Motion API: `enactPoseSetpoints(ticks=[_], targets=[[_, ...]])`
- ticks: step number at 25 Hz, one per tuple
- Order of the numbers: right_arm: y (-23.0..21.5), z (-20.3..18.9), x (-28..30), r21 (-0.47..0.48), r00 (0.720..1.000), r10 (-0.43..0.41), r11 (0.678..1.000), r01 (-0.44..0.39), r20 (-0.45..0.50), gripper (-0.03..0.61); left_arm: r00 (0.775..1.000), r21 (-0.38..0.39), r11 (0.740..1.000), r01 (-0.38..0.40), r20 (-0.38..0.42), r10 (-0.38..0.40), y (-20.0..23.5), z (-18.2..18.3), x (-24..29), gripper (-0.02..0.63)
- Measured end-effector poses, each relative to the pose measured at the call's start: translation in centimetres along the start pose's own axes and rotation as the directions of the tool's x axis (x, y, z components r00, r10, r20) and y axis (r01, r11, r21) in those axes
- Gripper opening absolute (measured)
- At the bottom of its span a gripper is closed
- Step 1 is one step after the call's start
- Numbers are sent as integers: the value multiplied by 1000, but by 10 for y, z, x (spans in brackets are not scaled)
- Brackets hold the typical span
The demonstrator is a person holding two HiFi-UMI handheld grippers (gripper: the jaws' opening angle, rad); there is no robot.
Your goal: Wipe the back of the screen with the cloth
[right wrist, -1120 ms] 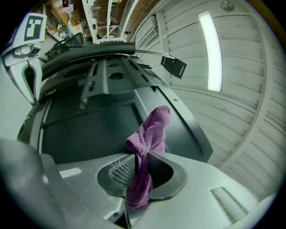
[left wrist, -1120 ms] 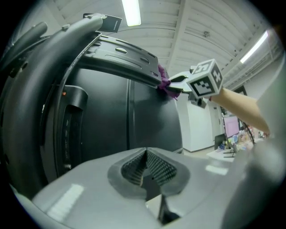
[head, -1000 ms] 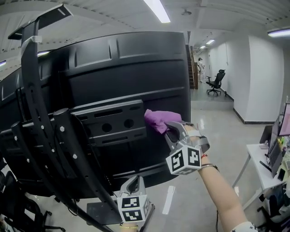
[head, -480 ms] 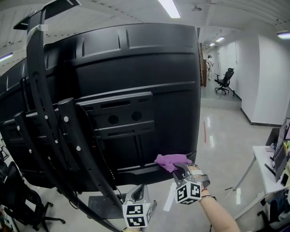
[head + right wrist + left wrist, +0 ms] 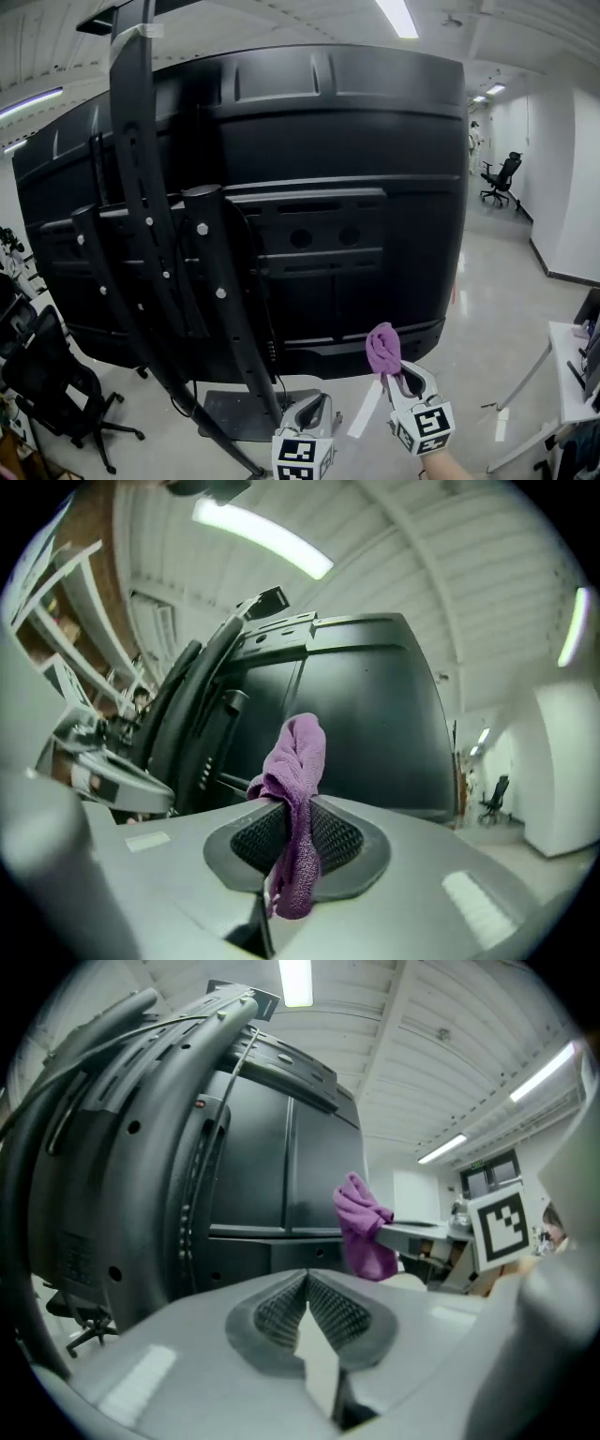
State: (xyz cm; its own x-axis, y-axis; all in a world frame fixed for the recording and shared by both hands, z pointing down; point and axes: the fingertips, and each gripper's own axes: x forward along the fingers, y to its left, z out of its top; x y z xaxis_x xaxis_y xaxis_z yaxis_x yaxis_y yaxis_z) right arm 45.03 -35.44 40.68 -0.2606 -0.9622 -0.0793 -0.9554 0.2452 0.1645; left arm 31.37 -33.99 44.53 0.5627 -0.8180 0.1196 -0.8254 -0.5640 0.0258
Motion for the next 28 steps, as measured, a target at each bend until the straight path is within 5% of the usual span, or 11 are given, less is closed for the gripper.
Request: enactPoseSetpoints(ticks=[8, 14, 19, 23, 28], targets=[[141, -14, -23, 220, 998, 66, 974, -60, -23, 55, 999, -44, 999, -28, -20, 28, 71, -27, -93, 8], [265, 2, -25, 237, 996, 85, 968, -79, -16, 55, 994, -77, 993, -91, -63, 86, 160, -53, -189, 8], [379, 33, -22, 183, 984, 169, 967, -175, 51, 55, 982, -113, 979, -172, -95, 162, 237, -72, -282, 8], [466, 72, -4, 138, 953, 280, 946, -294, 113, 55, 961, -103, 961, -258, -129, 245, 304, -73, -341, 8], [555, 136, 36, -25, 865, 488, 872, -489, 116, 55, 935, -103, 930, -352, -93, 343, 374, -40, -383, 8]])
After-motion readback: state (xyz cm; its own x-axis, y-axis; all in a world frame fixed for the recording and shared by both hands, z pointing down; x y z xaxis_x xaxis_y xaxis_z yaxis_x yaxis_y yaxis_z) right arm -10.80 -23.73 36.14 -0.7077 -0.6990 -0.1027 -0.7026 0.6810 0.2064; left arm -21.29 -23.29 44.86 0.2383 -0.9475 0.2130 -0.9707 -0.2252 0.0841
